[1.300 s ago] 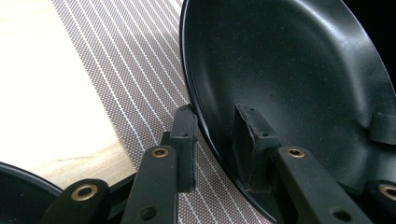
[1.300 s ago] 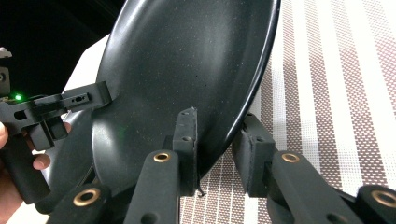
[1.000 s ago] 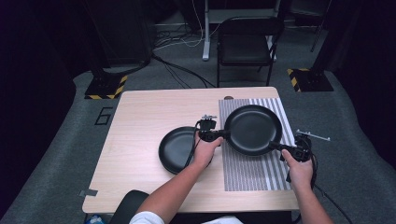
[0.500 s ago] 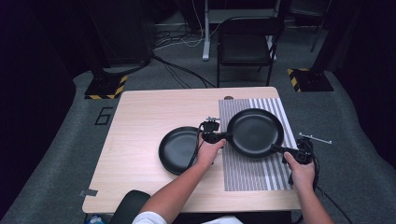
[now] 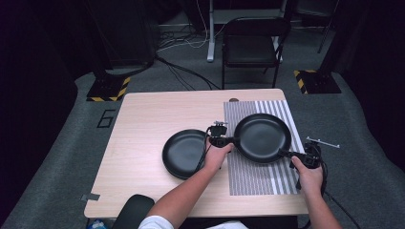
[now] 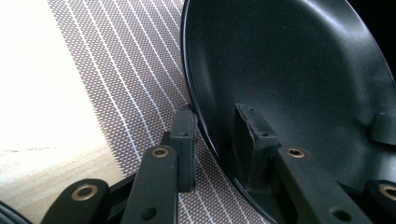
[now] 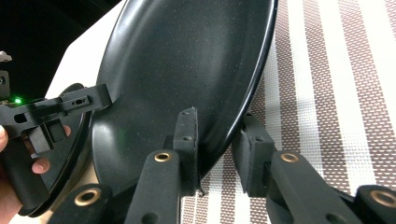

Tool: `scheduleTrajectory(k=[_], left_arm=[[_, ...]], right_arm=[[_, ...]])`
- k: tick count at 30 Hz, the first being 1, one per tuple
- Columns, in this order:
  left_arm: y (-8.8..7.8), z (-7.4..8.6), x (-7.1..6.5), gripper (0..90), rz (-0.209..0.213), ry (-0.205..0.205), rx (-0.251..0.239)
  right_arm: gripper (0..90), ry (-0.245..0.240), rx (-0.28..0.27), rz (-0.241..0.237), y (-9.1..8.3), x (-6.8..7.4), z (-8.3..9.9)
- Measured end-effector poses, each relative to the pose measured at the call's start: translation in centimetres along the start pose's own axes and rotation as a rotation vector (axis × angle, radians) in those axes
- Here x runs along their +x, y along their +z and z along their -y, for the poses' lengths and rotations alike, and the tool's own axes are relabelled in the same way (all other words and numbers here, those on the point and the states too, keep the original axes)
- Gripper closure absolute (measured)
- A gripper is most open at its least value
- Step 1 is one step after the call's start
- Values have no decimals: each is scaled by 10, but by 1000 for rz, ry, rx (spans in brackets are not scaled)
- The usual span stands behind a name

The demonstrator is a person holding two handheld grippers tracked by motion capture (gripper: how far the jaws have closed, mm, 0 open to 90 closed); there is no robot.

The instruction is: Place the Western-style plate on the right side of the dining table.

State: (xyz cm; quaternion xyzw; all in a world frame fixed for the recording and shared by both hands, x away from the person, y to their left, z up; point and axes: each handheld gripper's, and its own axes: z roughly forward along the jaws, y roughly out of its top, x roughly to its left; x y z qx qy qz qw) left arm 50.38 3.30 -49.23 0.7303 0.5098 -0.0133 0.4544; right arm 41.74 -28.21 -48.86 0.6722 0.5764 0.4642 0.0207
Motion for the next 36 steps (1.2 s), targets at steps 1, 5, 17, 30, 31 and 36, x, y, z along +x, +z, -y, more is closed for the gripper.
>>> scheduleTrajectory(k=[1, 5, 17, 30, 31, 36], left_arm=[[1, 0, 1, 700, 0, -2, 3], [4, 1, 2, 701, -6, -10, 11], [10, -1, 7, 702, -19, -22, 14], [15, -3, 2, 697, -43, -15, 17], [16, -3, 2, 697, -43, -15, 17], [18, -3, 2, 696, -49, -19, 25]], right_arm=[[720, 10, 6, -1, 0, 0, 0], [719, 5, 11, -4, 3, -4, 0], [718, 27, 22, 3, 11, -7, -1], [717, 44, 25, -2, 14, -12, -4], [717, 44, 27, -1, 13, -14, -4], [717, 47, 28, 3, 14, -14, -4]])
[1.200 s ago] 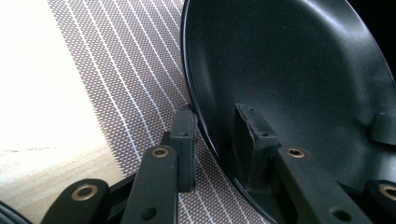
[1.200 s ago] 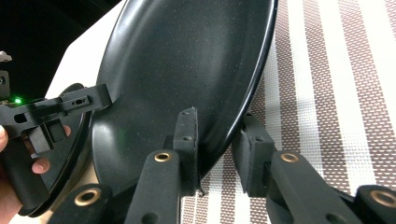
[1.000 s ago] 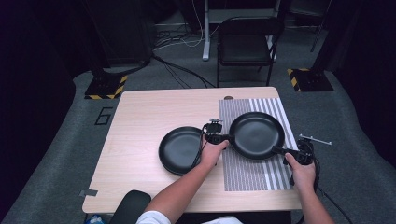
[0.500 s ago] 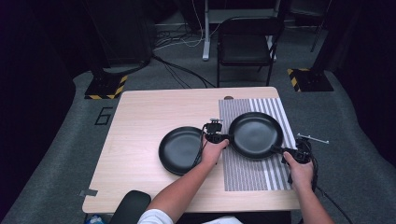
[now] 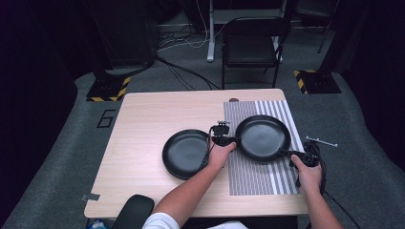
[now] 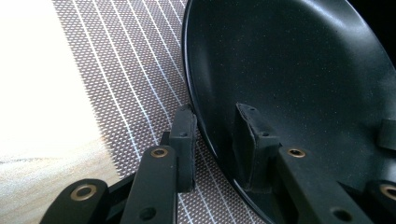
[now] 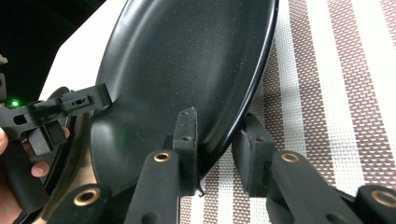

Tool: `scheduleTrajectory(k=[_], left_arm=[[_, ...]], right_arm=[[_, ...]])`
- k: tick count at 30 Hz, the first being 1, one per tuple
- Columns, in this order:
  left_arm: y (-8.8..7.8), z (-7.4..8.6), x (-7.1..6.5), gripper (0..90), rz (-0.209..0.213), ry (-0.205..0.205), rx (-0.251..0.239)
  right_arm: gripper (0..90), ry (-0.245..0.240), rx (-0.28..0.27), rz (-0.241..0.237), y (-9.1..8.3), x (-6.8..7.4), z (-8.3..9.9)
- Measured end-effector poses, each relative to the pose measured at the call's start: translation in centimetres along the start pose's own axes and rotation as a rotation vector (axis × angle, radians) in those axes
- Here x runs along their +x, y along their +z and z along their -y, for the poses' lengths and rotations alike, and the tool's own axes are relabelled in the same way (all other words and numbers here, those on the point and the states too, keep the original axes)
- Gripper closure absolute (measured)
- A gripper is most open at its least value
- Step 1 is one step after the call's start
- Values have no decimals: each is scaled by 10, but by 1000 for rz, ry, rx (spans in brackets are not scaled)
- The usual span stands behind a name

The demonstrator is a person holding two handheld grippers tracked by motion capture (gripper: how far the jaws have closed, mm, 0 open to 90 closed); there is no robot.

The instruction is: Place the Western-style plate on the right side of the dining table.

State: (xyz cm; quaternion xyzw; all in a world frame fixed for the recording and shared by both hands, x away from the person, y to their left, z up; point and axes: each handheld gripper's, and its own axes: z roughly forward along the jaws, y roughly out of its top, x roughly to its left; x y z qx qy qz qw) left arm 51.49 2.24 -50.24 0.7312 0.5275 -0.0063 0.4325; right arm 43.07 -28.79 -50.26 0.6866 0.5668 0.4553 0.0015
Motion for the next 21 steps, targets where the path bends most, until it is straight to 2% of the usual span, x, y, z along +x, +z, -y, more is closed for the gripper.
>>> scheduleTrajectory(k=[13, 16, 21], left_arm=[[4, 0, 4, 693, -16, 0, 19], [4, 1, 3, 682, -30, 18, 35], [6, 2, 2, 682, -26, 9, 38]], right_arm=[[717, 8, 12, 2, 7, -2, 1], [717, 18, 23, 4, 8, -3, 1], [716, 20, 25, 5, 8, -5, 1]])
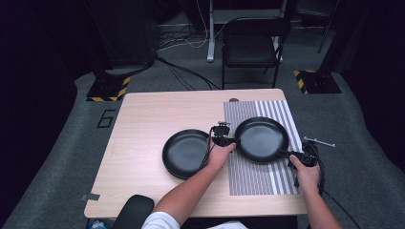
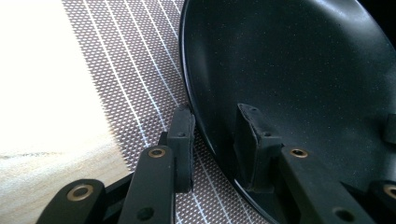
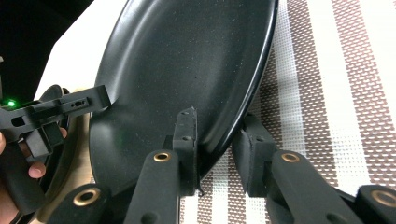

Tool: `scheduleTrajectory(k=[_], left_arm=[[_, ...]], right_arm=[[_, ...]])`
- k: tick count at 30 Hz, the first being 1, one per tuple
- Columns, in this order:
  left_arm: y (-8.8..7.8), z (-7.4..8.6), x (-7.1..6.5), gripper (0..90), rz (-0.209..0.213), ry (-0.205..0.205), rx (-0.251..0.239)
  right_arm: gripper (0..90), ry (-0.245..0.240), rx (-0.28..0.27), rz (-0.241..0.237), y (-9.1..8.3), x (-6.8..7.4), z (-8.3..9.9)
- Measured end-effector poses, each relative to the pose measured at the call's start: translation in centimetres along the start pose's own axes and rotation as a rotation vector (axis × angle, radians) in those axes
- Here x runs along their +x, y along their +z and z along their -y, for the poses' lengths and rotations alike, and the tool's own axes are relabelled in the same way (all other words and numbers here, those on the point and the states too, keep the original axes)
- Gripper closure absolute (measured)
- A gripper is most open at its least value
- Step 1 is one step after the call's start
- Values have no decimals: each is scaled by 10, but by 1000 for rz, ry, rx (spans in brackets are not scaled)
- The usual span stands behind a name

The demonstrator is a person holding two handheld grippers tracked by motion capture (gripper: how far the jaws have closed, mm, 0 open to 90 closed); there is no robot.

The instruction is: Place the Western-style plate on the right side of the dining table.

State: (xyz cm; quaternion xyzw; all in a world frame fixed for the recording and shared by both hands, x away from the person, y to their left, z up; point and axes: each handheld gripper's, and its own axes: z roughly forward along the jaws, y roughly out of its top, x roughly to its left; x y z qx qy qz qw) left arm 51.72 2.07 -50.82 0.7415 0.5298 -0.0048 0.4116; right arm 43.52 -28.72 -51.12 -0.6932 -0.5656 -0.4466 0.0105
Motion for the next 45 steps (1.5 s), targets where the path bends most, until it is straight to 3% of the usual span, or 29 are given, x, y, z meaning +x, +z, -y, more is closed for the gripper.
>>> scheduleTrajectory(k=[10, 17, 22, 26, 33, 38, 45], left_arm=[[2, 1, -2, 675, -22, -3, 27], [0, 2, -5, 659, -30, 34, 32], [-3, 2, -6, 632, -15, 41, 30], [-4, 2, -6, 586, -3, 46, 32], [-7, 2, -3, 533, 33, 28, 22], [-14, 1, -4, 522, 40, 42, 4], [-24, -2, 0, 481, 28, 53, -26]], right_arm=[[709, 20, 13, 11, 3, -4, 0], [689, 9, 11, 47, 3, -2, 1], [661, -73, 15, 129, -1, 5, 3], [661, -125, -3, 157, -8, 5, 2], [632, -138, -14, 148, -13, 6, 2], [578, -208, -57, 145, -15, 16, 3], [521, -324, -84, 201, -13, 23, 6]])
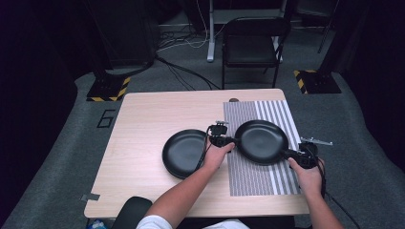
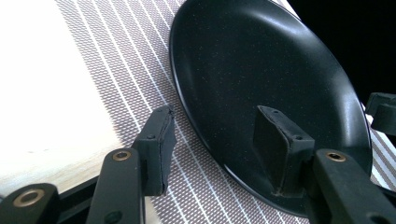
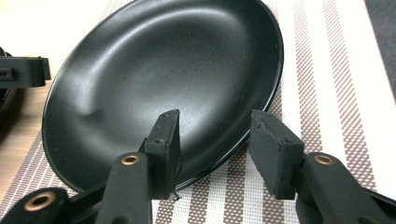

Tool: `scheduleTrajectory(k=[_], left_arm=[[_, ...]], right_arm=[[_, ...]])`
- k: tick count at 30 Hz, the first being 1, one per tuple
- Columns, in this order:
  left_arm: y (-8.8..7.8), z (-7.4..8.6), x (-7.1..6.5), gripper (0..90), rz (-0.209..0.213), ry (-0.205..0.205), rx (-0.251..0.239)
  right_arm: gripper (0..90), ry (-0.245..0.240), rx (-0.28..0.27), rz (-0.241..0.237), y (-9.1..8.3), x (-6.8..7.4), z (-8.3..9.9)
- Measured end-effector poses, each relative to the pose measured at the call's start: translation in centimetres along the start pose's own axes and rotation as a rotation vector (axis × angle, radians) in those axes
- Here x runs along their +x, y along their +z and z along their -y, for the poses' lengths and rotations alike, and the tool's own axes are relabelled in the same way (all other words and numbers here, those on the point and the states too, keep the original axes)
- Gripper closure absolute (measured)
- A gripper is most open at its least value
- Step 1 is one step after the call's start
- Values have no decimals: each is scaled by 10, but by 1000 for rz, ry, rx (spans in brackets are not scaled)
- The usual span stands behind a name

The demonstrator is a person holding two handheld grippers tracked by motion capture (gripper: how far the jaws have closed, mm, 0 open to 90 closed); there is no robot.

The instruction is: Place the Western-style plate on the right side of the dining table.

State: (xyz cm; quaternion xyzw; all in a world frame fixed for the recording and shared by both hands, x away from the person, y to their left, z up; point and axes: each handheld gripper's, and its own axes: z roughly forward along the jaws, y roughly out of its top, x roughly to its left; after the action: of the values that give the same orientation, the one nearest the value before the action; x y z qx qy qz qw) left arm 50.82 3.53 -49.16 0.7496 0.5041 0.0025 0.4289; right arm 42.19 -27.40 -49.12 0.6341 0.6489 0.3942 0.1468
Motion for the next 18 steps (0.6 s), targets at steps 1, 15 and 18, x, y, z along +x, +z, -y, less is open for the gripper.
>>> scheduleTrajectory(k=[1, 15, 18], left_arm=[[-1, 0, 1, 479, -2, 1, -2], [-43, -1, 20, 478, -32, 25, -83], [-55, -2, 26, 475, -40, 31, -105]], right_arm=[[518, 0, -7, 1, 0, 0, 0], [502, -76, -30, -29, -11, 17, -14], [494, -97, -4, -54, -11, 24, -17]])
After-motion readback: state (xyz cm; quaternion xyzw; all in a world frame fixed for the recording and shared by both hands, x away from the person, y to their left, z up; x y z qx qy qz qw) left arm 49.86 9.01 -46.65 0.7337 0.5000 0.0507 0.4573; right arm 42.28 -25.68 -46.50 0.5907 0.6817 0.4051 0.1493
